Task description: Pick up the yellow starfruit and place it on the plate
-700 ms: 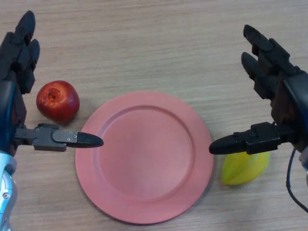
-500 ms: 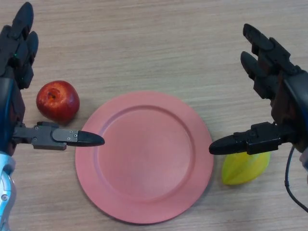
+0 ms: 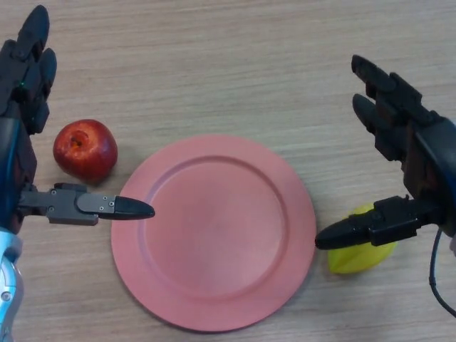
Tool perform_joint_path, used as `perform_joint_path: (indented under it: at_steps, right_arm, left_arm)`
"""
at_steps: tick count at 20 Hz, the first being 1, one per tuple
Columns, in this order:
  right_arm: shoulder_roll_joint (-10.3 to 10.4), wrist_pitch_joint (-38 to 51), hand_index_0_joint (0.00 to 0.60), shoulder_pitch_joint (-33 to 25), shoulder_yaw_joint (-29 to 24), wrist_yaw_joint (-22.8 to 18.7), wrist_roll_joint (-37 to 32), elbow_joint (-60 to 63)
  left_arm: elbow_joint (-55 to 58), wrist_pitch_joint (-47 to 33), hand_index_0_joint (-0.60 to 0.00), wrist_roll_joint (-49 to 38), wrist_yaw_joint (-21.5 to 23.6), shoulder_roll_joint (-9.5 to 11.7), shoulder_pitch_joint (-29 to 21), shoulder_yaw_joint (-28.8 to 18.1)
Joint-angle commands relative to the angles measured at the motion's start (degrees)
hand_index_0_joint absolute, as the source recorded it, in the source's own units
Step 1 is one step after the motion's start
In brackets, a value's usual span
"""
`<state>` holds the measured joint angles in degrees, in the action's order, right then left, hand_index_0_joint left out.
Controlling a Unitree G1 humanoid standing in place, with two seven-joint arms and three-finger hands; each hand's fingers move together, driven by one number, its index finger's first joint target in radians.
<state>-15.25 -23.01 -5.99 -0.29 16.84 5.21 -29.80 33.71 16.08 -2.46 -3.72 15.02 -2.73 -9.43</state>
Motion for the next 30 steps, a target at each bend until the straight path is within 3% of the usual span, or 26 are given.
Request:
perform_joint_path:
  at_steps: [1,7,18,27,30]
  right_arm:
    - [-1.53,11.44,0.0,-0.59,-4.28,0.67,3.42,-0.28]
    - [-2.5,28.15,0.0,0.18,-4.46,-0.78,19.15,10.89]
    - [-1.92,20.84,0.0,1.16,-2.86,-7.02,31.59,17.46]
    - [1.02,15.29,0.0,1.22,1.9,-9.66,31.13,19.0]
    - [2.33,12.62,0.0,0.23,2.68,-10.1,24.65,19.28]
  left_arm:
    - [3.31,-5.6,0.0,3.63,2.79,1.35,-1.83,-2.51]
    - [2.59,-4.92,0.0,3.68,1.67,1.48,-1.85,-2.27]
    - [2.02,-4.95,0.0,3.18,1.18,1.13,-1.08,-2.15]
    - [0.85,-4.38,0.0,2.91,2.22,0.99,-1.55,-1.64]
    - [1.3,-3.35,0.0,2.07,2.61,0.91,-1.83,-1.3]
